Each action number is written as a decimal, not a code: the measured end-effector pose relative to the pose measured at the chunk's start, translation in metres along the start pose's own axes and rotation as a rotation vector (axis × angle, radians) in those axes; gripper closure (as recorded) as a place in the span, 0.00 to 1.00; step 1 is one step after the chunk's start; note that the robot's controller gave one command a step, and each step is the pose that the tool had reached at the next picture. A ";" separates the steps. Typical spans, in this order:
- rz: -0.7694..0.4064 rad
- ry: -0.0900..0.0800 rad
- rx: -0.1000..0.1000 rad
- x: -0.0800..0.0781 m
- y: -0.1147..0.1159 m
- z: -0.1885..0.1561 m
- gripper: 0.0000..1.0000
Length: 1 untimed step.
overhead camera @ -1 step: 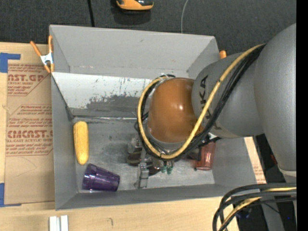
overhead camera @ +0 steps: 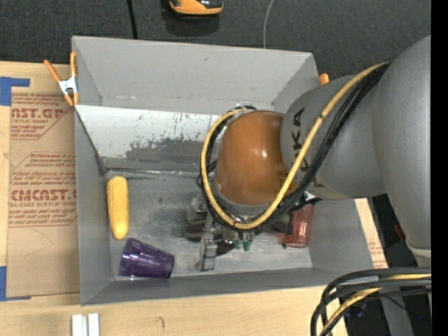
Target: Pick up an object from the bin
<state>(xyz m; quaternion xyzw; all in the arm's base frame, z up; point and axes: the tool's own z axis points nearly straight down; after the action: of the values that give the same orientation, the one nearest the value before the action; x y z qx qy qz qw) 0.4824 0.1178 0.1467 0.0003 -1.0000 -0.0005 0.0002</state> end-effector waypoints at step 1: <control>0.052 -0.006 -0.001 -0.043 -0.075 0.068 0.00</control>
Offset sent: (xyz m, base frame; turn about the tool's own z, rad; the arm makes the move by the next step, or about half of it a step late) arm 0.0279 -0.0839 -0.0767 0.4607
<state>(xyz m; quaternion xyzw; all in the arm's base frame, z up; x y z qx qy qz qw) 0.5257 0.0428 0.0787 -0.0258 -0.9997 -0.0008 -0.0029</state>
